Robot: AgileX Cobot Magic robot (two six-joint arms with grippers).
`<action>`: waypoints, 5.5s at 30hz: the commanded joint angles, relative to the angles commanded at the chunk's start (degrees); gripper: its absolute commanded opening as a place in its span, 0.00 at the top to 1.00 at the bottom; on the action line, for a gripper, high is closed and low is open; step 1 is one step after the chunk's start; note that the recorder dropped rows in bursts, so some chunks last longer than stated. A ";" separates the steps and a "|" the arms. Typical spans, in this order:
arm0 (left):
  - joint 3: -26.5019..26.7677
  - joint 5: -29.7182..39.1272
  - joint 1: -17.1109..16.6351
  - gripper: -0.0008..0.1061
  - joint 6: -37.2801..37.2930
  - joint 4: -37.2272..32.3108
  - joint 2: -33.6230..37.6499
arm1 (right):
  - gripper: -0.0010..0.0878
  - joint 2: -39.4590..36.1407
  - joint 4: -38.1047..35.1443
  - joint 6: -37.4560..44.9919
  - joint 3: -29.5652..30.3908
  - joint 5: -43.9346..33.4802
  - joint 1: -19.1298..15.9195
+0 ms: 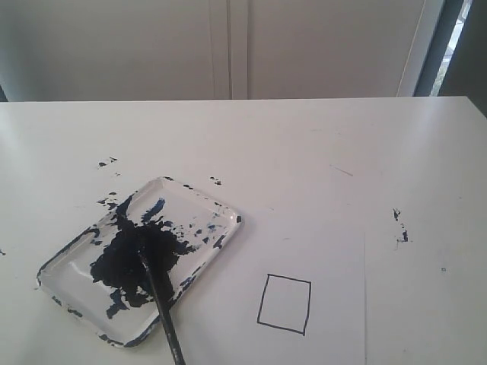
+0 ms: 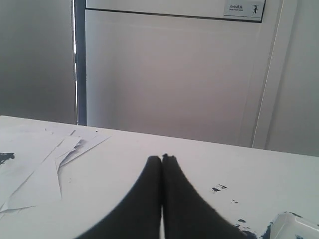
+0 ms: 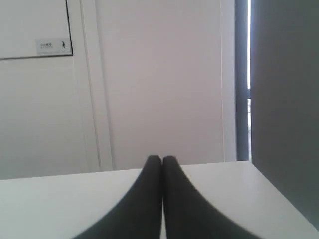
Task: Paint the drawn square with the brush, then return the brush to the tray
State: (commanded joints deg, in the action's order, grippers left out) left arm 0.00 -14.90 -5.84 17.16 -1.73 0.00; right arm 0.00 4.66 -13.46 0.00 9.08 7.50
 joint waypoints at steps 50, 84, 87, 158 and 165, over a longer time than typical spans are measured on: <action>19.44 -12.84 0.00 0.99 90.81 -98.21 19.44 | 0.99 -34.10 95.29 -100.21 -24.57 37.95 1.83; 19.44 -11.89 0.00 0.99 89.24 -98.21 26.43 | 0.99 -58.28 95.29 -80.23 -42.53 29.64 1.83; 19.44 -11.89 0.00 0.99 89.24 -98.21 27.00 | 0.99 -61.98 95.29 -80.10 -42.53 28.40 1.83; 19.44 -14.05 0.00 0.99 89.24 -98.21 27.11 | 0.99 -99.43 95.29 -107.09 -42.75 6.57 61.41; 19.44 -14.05 0.00 0.99 89.24 -98.21 27.11 | 0.99 -99.43 95.29 -107.09 -42.75 3.83 61.41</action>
State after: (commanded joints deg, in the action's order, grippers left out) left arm 19.44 -28.95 -5.84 106.40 -99.95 27.11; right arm -99.43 99.95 -120.55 -42.75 12.91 68.91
